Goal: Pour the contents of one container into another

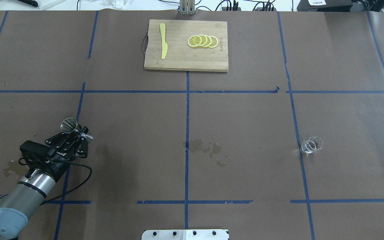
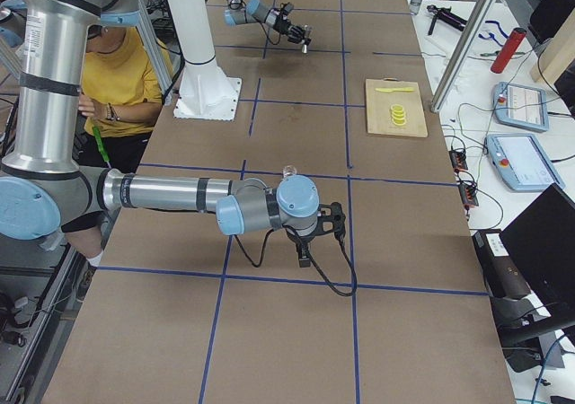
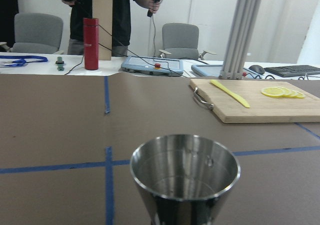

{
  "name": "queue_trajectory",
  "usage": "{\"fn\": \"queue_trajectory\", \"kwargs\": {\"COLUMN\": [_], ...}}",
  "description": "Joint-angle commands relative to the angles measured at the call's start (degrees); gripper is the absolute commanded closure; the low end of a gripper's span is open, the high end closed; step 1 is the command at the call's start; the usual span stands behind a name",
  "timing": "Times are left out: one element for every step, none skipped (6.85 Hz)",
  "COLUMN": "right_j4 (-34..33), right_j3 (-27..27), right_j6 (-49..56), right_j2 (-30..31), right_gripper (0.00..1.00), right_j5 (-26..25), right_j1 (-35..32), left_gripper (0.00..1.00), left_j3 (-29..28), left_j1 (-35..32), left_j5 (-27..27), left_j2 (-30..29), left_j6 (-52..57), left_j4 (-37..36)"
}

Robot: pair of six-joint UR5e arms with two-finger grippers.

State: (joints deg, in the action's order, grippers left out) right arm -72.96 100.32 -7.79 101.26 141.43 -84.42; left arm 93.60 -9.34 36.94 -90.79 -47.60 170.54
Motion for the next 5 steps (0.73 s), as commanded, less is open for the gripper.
{"fn": "queue_trajectory", "kwargs": {"right_j4": [11.47,15.71,22.62,31.04,37.04], "right_j3": [1.45,1.54,1.63,1.72,1.89], "right_j6": [-12.20,-16.51,-23.60,-35.68,-45.72], "right_j2": [-0.27,-0.27,-0.18,-1.05,-4.02], "right_gripper": [0.00,0.00,0.00,0.00,0.00], "right_j5": [-0.10,0.42,0.25,-3.14,-9.70], "right_j1": [4.78,6.45,10.47,17.47,23.54], "left_gripper": [1.00,1.00,1.00,1.00,1.00], "left_j3": [0.27,-0.26,-0.44,-0.52,-0.35], "left_j1": [-2.86,-3.14,-3.32,-3.49,-3.49], "left_j5": [3.46,4.36,4.37,4.81,6.29], "left_j2": [-5.15,-8.23,-11.13,-11.42,-11.42], "left_j6": [8.64,8.76,8.76,8.84,9.02], "left_j4": [-0.73,-3.26,-5.37,-5.66,-5.66]}}
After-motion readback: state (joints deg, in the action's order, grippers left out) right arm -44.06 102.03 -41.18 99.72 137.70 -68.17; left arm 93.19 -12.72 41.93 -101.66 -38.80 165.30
